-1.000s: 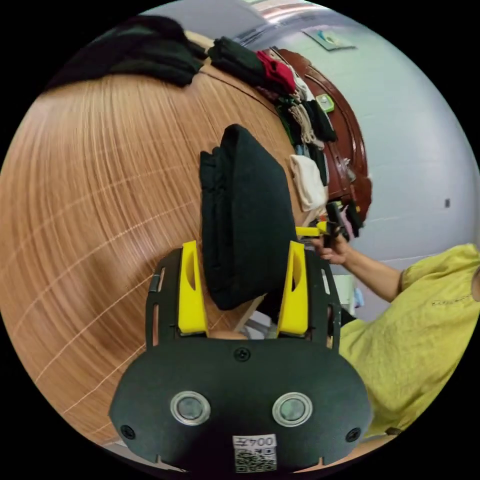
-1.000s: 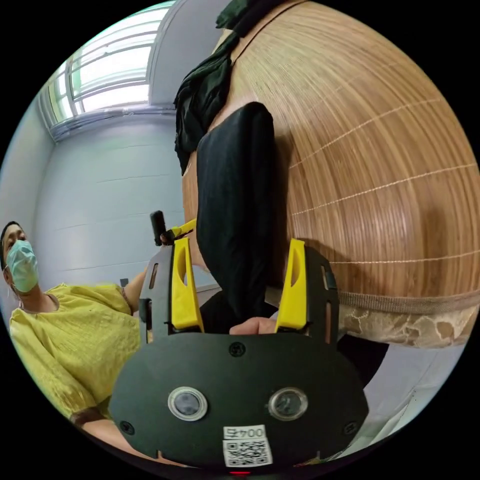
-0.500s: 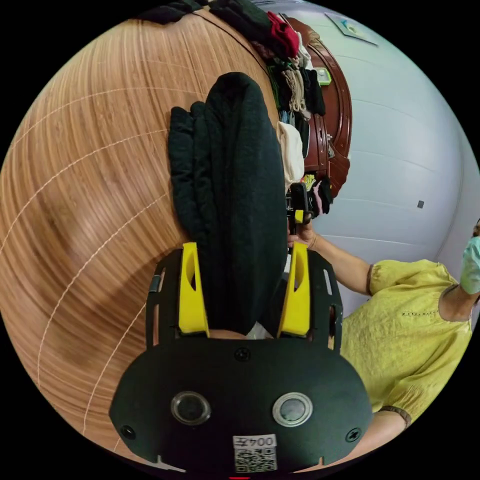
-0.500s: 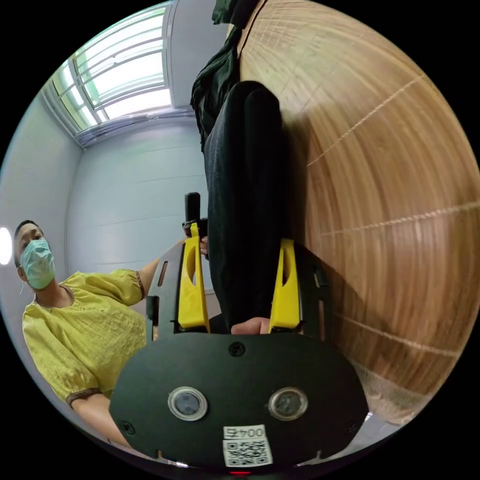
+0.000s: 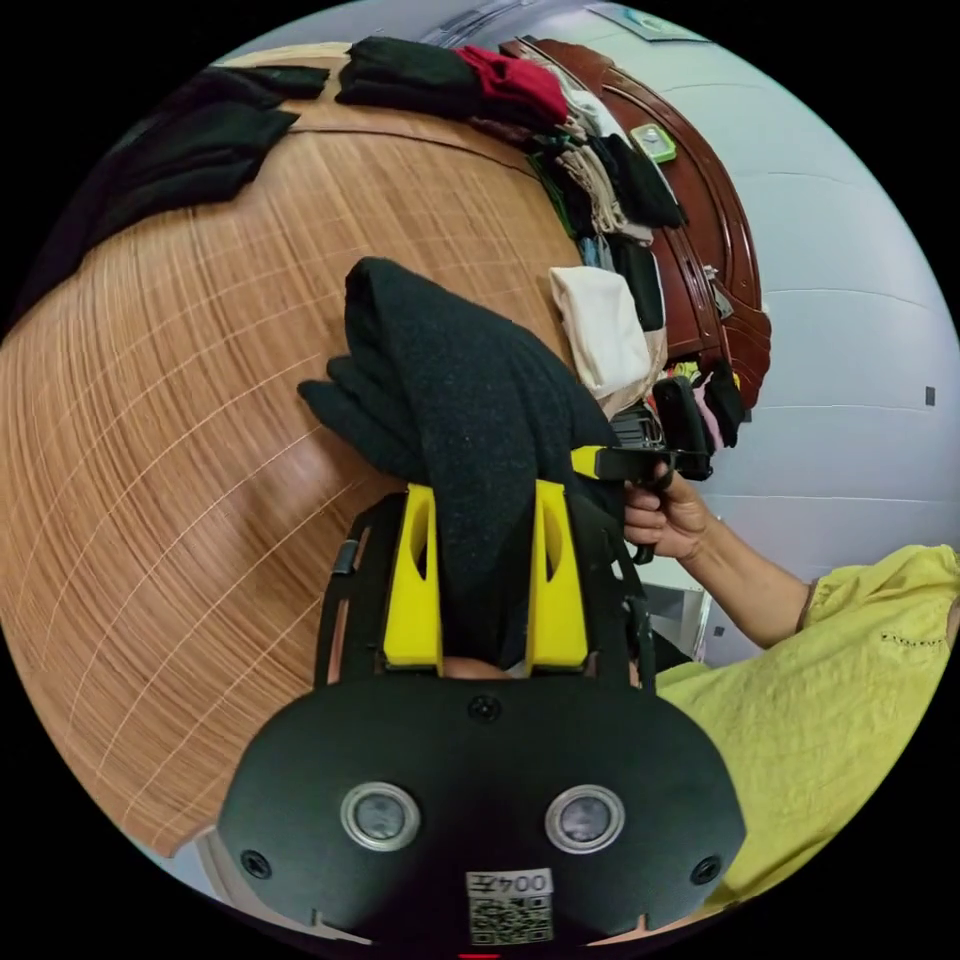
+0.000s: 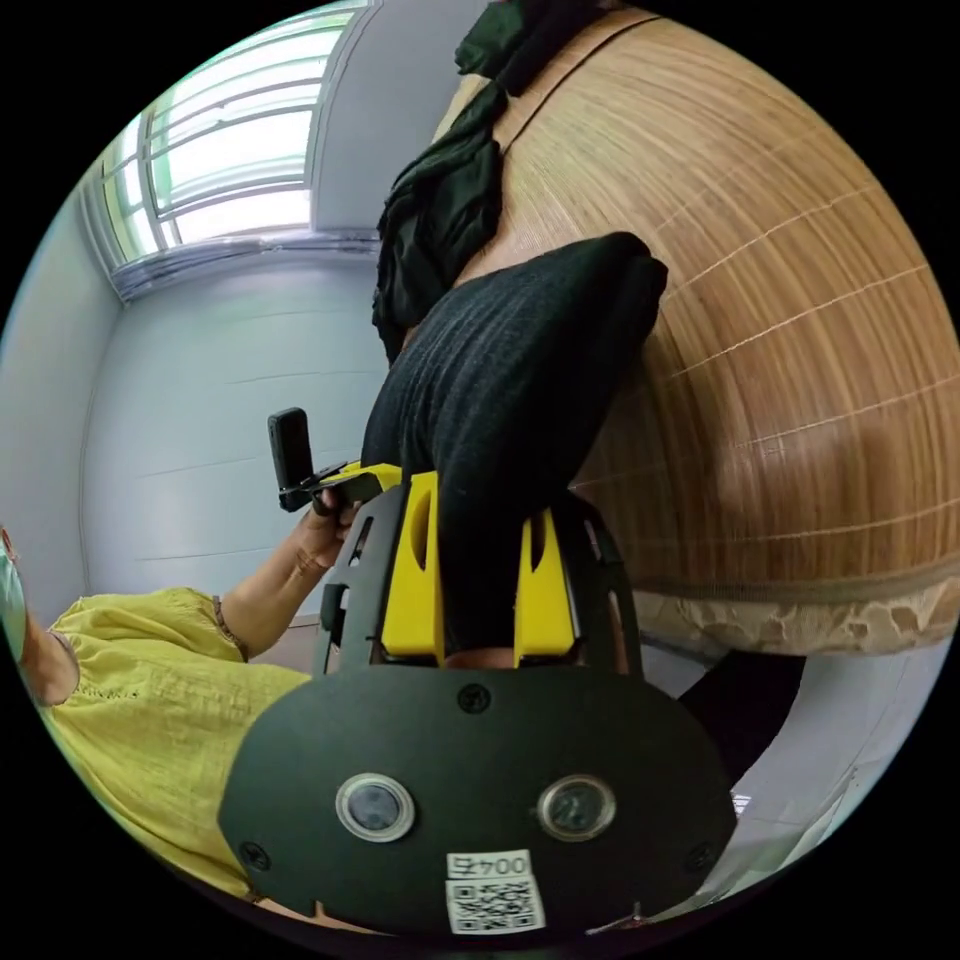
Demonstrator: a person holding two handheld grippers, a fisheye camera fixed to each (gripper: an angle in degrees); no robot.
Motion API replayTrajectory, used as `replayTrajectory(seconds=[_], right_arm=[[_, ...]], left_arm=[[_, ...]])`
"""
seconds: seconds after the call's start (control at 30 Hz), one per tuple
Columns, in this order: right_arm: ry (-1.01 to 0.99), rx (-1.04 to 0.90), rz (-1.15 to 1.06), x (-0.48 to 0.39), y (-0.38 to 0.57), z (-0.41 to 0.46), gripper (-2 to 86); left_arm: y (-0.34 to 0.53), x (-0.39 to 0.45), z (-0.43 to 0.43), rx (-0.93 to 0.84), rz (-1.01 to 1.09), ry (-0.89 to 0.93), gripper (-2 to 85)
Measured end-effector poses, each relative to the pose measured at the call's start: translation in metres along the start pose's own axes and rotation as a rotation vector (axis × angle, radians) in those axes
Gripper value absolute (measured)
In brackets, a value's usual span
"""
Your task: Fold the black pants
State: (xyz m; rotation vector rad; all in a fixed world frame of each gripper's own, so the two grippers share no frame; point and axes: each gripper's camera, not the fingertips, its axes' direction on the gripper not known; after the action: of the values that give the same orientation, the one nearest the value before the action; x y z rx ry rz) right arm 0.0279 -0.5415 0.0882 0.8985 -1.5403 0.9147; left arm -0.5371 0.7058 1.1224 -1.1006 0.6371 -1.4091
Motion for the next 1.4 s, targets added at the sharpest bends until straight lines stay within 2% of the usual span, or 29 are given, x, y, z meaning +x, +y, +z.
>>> replayTrajectory(seconds=[0.37, 0.67, 1.03, 1.4], right_arm=[[-0.013, 0.073, -0.095, -0.128, 0.067, -0.153, 11.6], [0.047, 0.2, -0.054, -0.203, 0.123, -0.235, 11.6], [0.183, 0.302, 0.022, -0.318, 0.172, -0.236, 11.7], [0.211, 0.199, 0.004, -0.409, 0.152, -0.219, 11.7]], left_arm=[[-0.092, 0.218, -0.085, 0.035, 0.086, -0.063, 13.9], [-0.167, 0.324, -0.119, 0.001, 0.208, -0.019, 14.1], [-0.209, 0.342, -0.188, -0.044, 0.307, 0.108, 14.1], [-0.226, 0.321, -0.27, 0.009, 0.222, 0.141, 14.1]])
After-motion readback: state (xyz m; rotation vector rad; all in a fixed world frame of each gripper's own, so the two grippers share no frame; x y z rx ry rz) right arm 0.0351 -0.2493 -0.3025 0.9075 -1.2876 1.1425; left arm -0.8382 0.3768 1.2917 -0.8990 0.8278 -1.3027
